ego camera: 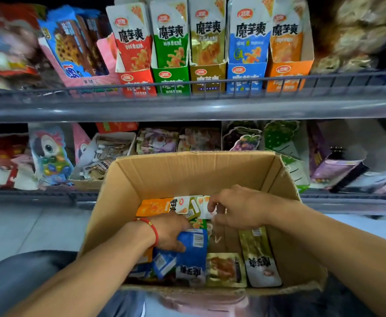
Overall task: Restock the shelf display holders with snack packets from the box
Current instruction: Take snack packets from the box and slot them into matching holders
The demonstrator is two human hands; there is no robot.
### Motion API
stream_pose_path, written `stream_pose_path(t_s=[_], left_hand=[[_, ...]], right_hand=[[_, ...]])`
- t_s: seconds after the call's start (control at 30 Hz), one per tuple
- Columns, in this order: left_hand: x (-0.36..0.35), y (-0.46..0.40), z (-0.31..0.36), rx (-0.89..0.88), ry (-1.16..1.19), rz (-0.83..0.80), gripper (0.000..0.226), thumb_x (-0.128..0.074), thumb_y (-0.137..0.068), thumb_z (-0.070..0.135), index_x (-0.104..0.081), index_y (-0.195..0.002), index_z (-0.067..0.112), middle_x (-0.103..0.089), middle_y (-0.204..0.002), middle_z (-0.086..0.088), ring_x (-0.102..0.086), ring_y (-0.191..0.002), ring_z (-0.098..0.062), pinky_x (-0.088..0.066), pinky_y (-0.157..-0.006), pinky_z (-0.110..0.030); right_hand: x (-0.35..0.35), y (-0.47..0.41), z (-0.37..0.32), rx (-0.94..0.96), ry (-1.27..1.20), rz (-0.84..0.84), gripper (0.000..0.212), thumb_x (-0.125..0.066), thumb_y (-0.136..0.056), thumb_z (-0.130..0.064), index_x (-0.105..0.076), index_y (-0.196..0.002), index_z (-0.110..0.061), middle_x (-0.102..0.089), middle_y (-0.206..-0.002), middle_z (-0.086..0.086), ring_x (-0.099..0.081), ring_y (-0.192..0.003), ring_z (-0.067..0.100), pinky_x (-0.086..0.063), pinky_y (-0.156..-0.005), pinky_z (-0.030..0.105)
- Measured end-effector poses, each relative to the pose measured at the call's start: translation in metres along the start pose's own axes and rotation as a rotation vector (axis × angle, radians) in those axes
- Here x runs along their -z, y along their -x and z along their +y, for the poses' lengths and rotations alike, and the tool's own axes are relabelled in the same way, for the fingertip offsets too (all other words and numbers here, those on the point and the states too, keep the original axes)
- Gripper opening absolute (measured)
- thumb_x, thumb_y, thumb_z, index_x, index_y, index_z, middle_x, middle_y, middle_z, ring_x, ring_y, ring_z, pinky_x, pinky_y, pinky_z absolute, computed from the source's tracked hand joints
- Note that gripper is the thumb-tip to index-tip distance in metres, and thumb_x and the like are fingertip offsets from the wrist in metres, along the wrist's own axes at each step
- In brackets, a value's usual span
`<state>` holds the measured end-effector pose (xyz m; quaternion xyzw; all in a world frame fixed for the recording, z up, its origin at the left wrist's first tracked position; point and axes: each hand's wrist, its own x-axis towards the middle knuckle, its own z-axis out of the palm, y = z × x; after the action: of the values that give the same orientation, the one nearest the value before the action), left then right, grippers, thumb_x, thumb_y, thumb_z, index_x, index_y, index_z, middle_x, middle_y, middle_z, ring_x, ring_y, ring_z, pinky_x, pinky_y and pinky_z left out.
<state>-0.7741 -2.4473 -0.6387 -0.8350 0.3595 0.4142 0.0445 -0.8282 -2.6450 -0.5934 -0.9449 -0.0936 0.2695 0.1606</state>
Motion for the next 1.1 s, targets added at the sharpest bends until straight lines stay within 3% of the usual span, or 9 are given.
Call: stream_pose_path(t_s=[0.2,0.3,0.37,0.53,0.63,0.7,0.8,0.93,1.1], left_hand=[[0.002,-0.001,0.004,0.016,0.027,0.083,0.022,-0.075,-0.090,0.028,-0.071,-0.103,0.011,-0.066,-0.111,-0.005,-0.062,-0.102,-0.022,-0.042,-0.075,-0.025],[0.010,0.006,0.004,0.047,0.112,0.163,0.026,-0.077,-0.089,0.029,-0.057,-0.076,0.017,-0.053,-0.074,0.004,-0.050,-0.067,-0.011,-0.035,-0.054,-0.022],[0.015,0.011,0.002,0.044,0.167,0.210,0.024,-0.078,-0.089,0.028,-0.059,-0.077,0.018,-0.052,-0.067,0.009,-0.050,-0.063,-0.010,-0.031,-0.048,-0.019],[0.029,0.024,-0.010,-0.009,0.552,0.465,0.018,-0.082,-0.083,0.018,-0.066,-0.081,0.010,-0.071,-0.076,-0.002,-0.067,-0.072,-0.022,-0.052,-0.065,-0.032],[0.036,0.035,-0.014,-0.104,1.013,0.662,0.025,-0.077,-0.081,-0.007,-0.071,-0.102,0.005,-0.078,-0.101,-0.010,-0.074,-0.097,-0.027,-0.060,-0.086,-0.040],[0.039,0.042,-0.011,-0.163,1.236,0.717,0.036,-0.068,-0.082,-0.019,-0.068,-0.111,0.003,-0.076,-0.109,-0.013,-0.073,-0.101,-0.023,-0.060,-0.088,-0.030],[0.044,0.050,-0.003,-0.203,1.476,0.757,0.034,-0.061,-0.086,-0.021,-0.065,-0.112,0.000,-0.074,-0.112,-0.018,-0.072,-0.100,-0.026,-0.060,-0.089,-0.036],[0.047,0.053,0.000,-0.201,1.662,0.787,0.031,-0.057,-0.089,-0.019,-0.065,-0.113,-0.002,-0.075,-0.110,-0.018,-0.074,-0.097,-0.027,-0.060,-0.088,-0.042],[0.050,0.056,0.001,-0.163,1.703,0.892,0.033,-0.061,-0.088,-0.018,-0.064,-0.118,-0.004,-0.074,-0.113,-0.020,-0.073,-0.102,-0.031,-0.060,-0.090,-0.046]], right_hand=[[0.003,0.003,0.001,-0.004,-0.038,0.072,0.036,-0.059,-0.100,-0.043,-0.059,-0.133,-0.030,-0.063,-0.125,-0.002,-0.052,-0.120,0.015,-0.043,-0.098,0.032],[0.008,0.006,0.005,-0.006,-0.056,0.123,0.035,-0.060,-0.099,-0.043,-0.061,-0.131,-0.029,-0.068,-0.119,-0.005,-0.057,-0.113,0.012,-0.046,-0.097,0.030],[0.010,0.008,0.008,-0.008,-0.084,0.152,0.031,-0.061,-0.099,-0.042,-0.064,-0.127,-0.029,-0.071,-0.114,-0.008,-0.062,-0.107,0.010,-0.049,-0.093,0.028],[0.015,0.010,0.012,-0.002,-0.184,0.234,0.027,-0.065,-0.097,-0.036,-0.067,-0.122,-0.027,-0.072,-0.107,-0.012,-0.065,-0.099,0.004,-0.047,-0.085,0.017],[0.024,0.013,0.013,0.007,-0.324,0.268,0.039,-0.066,-0.092,-0.034,-0.061,-0.130,-0.031,-0.069,-0.118,-0.012,-0.064,-0.108,0.008,-0.051,-0.099,0.027],[0.032,0.016,0.014,0.036,-0.455,0.248,0.043,-0.069,-0.093,-0.036,-0.057,-0.134,-0.031,-0.066,-0.124,-0.013,-0.063,-0.112,0.009,-0.051,-0.103,0.032],[0.036,0.020,0.012,0.069,-0.681,0.241,0.043,-0.071,-0.091,-0.043,-0.059,-0.130,-0.030,-0.069,-0.121,-0.008,-0.066,-0.111,0.013,-0.057,-0.098,0.038],[0.032,0.018,0.000,0.099,-0.822,0.221,0.027,-0.071,-0.095,-0.029,-0.062,-0.121,-0.027,-0.076,-0.111,-0.002,-0.074,-0.098,0.012,-0.062,-0.083,0.032],[0.026,0.012,-0.009,0.045,-0.834,0.346,0.018,-0.075,-0.093,-0.023,-0.066,-0.108,-0.017,-0.079,-0.098,-0.003,-0.078,-0.085,0.016,-0.064,-0.080,0.047]])
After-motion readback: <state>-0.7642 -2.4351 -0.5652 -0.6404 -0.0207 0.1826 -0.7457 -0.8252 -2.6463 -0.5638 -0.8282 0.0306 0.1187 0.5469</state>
